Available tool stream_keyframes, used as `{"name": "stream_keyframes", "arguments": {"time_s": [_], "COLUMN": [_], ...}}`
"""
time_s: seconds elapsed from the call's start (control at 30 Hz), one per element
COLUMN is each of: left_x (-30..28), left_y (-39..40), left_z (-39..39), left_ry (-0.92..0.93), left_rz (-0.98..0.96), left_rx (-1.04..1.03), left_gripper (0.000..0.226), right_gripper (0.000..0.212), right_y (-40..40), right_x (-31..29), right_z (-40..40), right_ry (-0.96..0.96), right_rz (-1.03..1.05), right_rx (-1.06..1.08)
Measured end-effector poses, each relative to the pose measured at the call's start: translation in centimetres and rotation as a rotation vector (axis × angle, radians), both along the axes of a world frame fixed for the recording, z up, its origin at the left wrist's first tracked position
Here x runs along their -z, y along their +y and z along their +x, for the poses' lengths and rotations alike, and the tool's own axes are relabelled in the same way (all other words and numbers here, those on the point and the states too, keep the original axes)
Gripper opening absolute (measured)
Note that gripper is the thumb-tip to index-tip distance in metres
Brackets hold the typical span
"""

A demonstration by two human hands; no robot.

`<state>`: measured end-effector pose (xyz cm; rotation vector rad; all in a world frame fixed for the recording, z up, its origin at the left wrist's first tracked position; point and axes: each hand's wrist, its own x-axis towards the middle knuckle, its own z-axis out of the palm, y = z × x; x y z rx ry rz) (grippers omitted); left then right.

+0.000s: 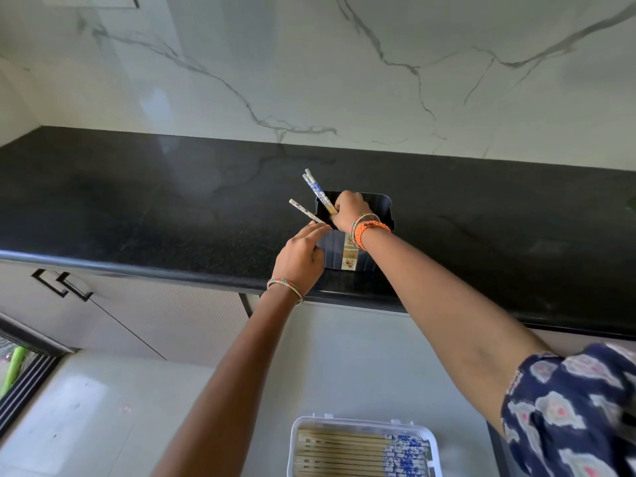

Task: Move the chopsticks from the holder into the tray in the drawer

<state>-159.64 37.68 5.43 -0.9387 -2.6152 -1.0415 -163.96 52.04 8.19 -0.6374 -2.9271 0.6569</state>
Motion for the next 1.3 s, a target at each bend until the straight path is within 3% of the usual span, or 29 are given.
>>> {"name": "stream_keyframes", "arguments": {"time_s": [0.13, 0.27, 0.43, 0.6, 0.77, 0.87, 0.97, 1.13, 1.2, 1.3], "left_x": [-0.4, -0.9, -1.0, -1.5, -0.1, 4.2, 9.2, 14.7, 15.6, 15.9], "left_y": [-0.1, -0.2, -0.2, -0.5, -1.9, -4.5, -7.9, -12.8, -14.1, -15.4], "left_z": [-0.1, -0.1, 0.0, 1.2, 5.4, 9.7, 13.5, 18.1, 19.4, 20.4], "left_ry": [-0.035, -0.031, -0.057, -0.107, -0.134, -0.229, -0.367, -0.638, -0.698, -0.738], "left_rz": [-0.007, -0.02, -0.042, 0.046, 0.257, 0.279, 0.167, -0.083, -0.104, -0.116], "left_rx": [0.021, 0.04, 0.042, -0.004, -0.099, -0.135, -0.182, -0.201, -0.205, -0.191], "left_gripper": [0.045, 0.045, 0.044, 0.046, 0.044, 0.041, 0.042, 0.044, 0.045, 0.046], "right_gripper": [0.025, 0.016, 0.013, 0.012, 0.004, 0.011, 0.021, 0.037, 0.037, 0.036], "right_y": [-0.3, -0.1, 0.8, 1.9, 1.9, -0.3, -3.6, -9.7, -11.3, -12.4], "right_x": [-0.2, -0.2, -1.9, -6.2, -7.1, -4.8, 1.3, 14.0, 17.0, 19.1], "right_z": [-0.3, -0.1, 0.5, 3.8, 10.4, 15.8, 22.0, 31.1, 32.6, 32.6], "right_ry": [0.053, 0.183, 0.389, 0.815, 1.065, 1.007, 0.844, 0.445, 0.299, 0.227], "right_rz": [0.066, 0.068, -0.056, -0.486, -1.162, -1.475, -1.621, -1.664, -1.618, -1.571], "right_rx": [0.007, 0.058, 0.136, 0.362, 0.631, 0.714, 0.814, 1.086, 1.172, 1.243]}}
